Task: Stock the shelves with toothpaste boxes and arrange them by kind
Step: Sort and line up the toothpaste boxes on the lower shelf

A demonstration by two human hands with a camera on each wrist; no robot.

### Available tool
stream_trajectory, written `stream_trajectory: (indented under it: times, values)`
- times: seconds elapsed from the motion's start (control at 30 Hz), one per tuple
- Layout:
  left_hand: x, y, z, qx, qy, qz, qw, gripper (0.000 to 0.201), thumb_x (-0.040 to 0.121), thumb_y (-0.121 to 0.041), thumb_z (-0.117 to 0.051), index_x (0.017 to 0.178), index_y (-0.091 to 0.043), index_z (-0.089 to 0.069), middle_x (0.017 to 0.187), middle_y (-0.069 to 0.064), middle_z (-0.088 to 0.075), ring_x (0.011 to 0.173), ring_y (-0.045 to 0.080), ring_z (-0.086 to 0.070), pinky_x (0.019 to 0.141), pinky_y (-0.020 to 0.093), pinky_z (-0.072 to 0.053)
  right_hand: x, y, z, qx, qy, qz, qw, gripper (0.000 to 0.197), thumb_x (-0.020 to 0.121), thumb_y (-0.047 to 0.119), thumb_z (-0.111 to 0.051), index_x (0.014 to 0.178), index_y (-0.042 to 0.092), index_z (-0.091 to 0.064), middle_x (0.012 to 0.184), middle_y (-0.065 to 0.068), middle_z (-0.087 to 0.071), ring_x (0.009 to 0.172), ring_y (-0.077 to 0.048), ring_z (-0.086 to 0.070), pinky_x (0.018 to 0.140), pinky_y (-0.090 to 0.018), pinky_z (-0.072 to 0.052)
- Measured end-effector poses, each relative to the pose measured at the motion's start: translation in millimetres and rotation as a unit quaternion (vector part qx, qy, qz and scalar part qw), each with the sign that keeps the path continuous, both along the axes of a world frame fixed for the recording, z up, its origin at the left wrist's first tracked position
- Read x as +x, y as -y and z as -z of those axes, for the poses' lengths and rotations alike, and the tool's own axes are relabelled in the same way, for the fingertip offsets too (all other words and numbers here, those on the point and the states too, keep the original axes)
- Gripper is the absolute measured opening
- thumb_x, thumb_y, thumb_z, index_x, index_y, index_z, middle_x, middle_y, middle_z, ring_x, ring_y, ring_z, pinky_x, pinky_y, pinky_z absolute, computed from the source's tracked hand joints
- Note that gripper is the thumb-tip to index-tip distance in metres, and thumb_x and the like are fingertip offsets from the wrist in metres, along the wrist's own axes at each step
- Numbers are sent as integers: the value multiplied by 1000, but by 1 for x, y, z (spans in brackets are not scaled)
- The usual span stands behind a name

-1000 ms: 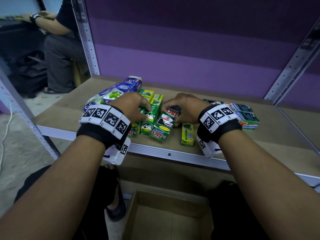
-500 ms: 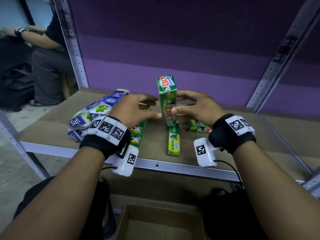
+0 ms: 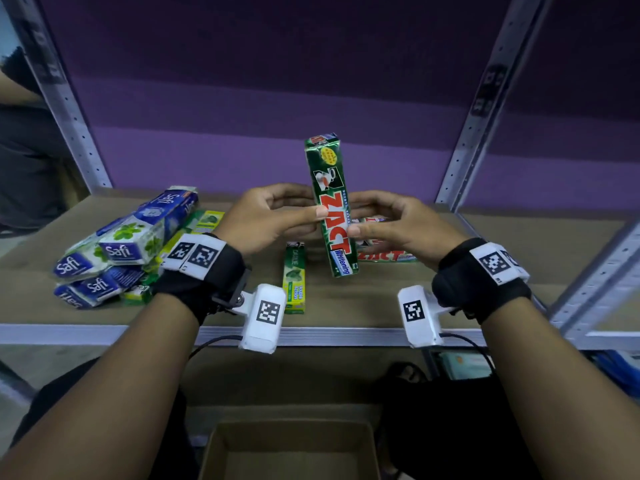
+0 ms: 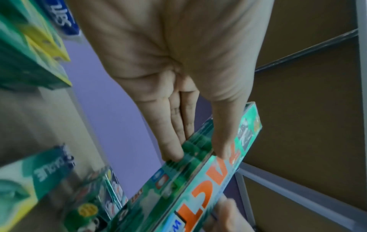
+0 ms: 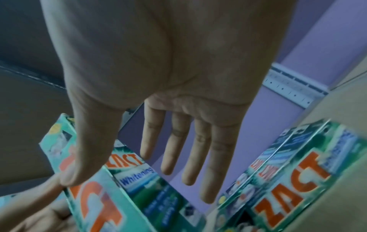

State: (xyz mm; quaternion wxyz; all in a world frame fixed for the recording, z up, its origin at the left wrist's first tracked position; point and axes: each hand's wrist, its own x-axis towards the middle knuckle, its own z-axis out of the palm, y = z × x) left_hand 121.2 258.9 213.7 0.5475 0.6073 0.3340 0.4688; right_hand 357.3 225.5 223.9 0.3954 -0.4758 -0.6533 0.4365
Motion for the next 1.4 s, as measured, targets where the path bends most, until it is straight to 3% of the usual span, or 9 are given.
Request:
stream_trajectory:
  times: [0.33, 0.5, 0.57, 0.63, 0.8, 0.83, 0.97, 1.17, 1.4]
  values:
    - [52, -4, 13, -7, 19, 42, 999, 55, 70, -21, -86, 119, -8, -64, 116, 10, -70, 110, 21, -67, 83, 30, -57, 47, 16, 7, -2, 39, 61, 997, 47, 76, 16, -83, 120, 21, -68, 115, -4, -71, 101, -22, -72, 85, -39, -60]
    - [58, -7, 13, 8, 38, 20, 999, 57, 64, -21, -89, 114, -14, -65, 120, 6, -69, 114, 23, -65, 90, 40, -56, 61, 14, 10, 71, 155, 110, 979, 46, 74, 20, -86, 115, 29, -69, 108, 7, -71, 99, -16, -69, 90, -37, -57]
    - [57, -9, 15, 26, -5, 1, 1000, 55, 65, -18, -90, 114, -18, -65, 118, 0, -70, 114, 17, -64, 97, 41, -52, 66, 12, 11, 85, 216, 128, 964, 46, 75, 20, -85, 116, 32, -68, 108, 10, -70, 102, -11, -66, 91, -33, -54]
    - [54, -13, 17, 55, -67, -33, 996, 54, 65, -20, -90, 112, -23, -65, 113, -6, -71, 111, 6, -63, 98, 31, -50, 69, 9, 12, 87, 278, 141, 946, 51, 76, 23, -84, 123, 31, -66, 112, 12, -67, 107, -10, -63, 89, -26, -48]
    - [50, -18, 25, 112, -303, -72, 944, 48, 58, -38, -92, 96, -33, -65, 78, -23, -70, 73, -15, -61, 65, 3, -41, 70, 5, 14, 69, 388, 134, 909, 60, 77, 26, -84, 133, 28, -61, 127, 4, -61, 102, -5, -52, 86, -20, -38]
    - [50, -18, 28, 122, -346, -69, 928, 48, 56, -40, -92, 94, -35, -64, 75, -23, -70, 69, -15, -60, 62, 3, -42, 69, 5, 14, 63, 409, 128, 901, 60, 77, 26, -83, 133, 29, -61, 128, 3, -60, 101, -5, -50, 86, -21, -38]
    - [51, -22, 36, 103, -452, -39, 885, 65, 56, -47, -91, 112, -30, -64, 92, -14, -70, 93, 5, -66, 91, 30, -53, 64, 4, 16, 32, 478, 111, 870, 58, 76, 27, -83, 130, 31, -62, 128, 0, -59, 105, -13, -54, 87, -22, -40]
    - [57, -23, 39, 104, -557, -25, 824, 60, 60, -52, -87, 110, -28, -62, 94, -16, -67, 93, 8, -63, 84, 29, -51, 55, 1, 22, -13, 506, 107, 856, 60, 76, 27, -84, 131, 32, -61, 134, 1, -57, 118, -19, -55, 95, -24, -43]
    - [62, -22, 40, 84, -584, -19, 807, 52, 65, -45, -87, 107, -21, -68, 100, -5, -70, 96, 15, -65, 92, 37, -52, 45, -1, 21, -60, 517, 95, 849, 61, 76, 24, -85, 132, 27, -62, 135, 1, -60, 119, -18, -57, 99, -27, -46]
